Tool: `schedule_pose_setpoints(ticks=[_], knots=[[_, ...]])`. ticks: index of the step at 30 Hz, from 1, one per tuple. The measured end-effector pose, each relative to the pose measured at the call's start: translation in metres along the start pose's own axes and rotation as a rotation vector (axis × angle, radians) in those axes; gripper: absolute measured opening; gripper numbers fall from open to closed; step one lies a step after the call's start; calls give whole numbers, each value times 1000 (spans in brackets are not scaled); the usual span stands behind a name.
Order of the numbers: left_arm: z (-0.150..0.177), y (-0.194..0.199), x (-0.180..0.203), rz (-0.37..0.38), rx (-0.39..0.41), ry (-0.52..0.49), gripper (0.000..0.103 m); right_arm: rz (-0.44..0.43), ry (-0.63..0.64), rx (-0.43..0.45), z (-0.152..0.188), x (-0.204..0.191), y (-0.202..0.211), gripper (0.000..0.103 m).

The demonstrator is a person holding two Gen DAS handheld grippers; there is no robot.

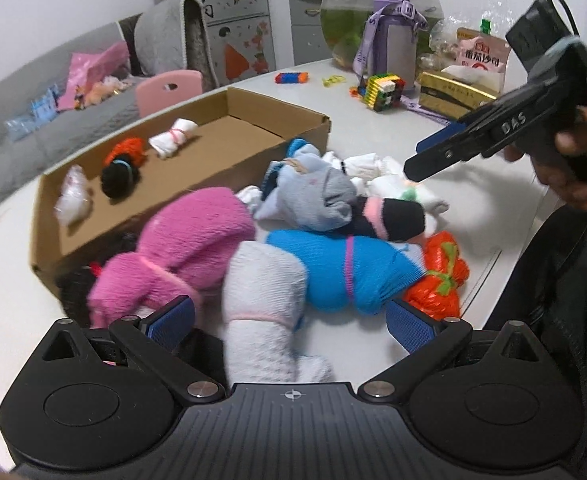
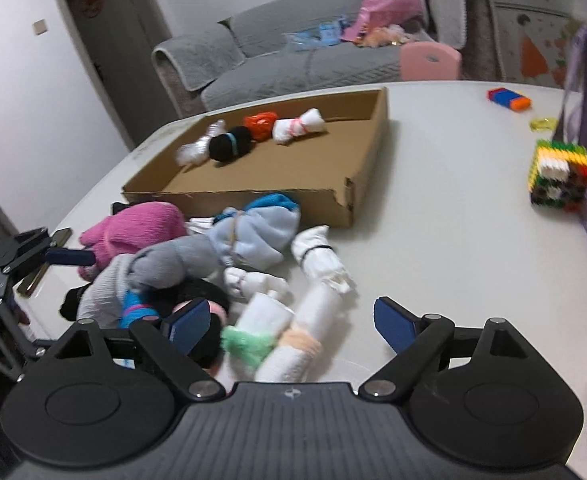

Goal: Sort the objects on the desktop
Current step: 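Grasp the grey knit sock with the left tool while the right tool grasps a white sock roll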

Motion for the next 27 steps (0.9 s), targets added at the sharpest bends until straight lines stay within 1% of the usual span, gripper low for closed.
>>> schedule_pose_setpoints(ticks=[3, 7, 13, 15, 17, 18, 21, 24, 27], knots=[[2, -7, 3, 32, -5, 26, 103, 53, 14, -3, 7, 5, 0, 88], [3, -17, 2, 15, -11, 37, 103, 116, 54, -21, 11, 7, -3, 88], [5, -28, -3, 20, -37, 43, 103, 127, 100, -26, 10, -3, -9, 87], [6, -29, -2, 25, -41, 35, 103, 117, 96, -26, 9, -4, -9, 85], [7, -29, 0, 40, -42, 32, 103, 92, 71, -34, 10, -1, -8, 77], [7, -30, 1, 45, -44, 29, 103, 88, 59, -35, 10, 0, -7, 76], [7, -32, 5, 64, -47, 30, 103, 133, 41, -25, 13, 10, 1, 76], [6, -37, 7, 46, -46, 32, 103, 180, 30, -34, 18, 20, 2, 78], [5, -39, 4, 35, -42, 54, 102, 179, 14, -25, 17, 23, 3, 78]])
Point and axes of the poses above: each gripper's, at about its wrist camera, not at the fingertips, and y roughly against the way its jaws point, x to its right, z to its underside, the point moved 5 cm from there along -y, roughly the way its jaws point, and after that the axes turned 6 degrees about -x, right-handed, at the moved point
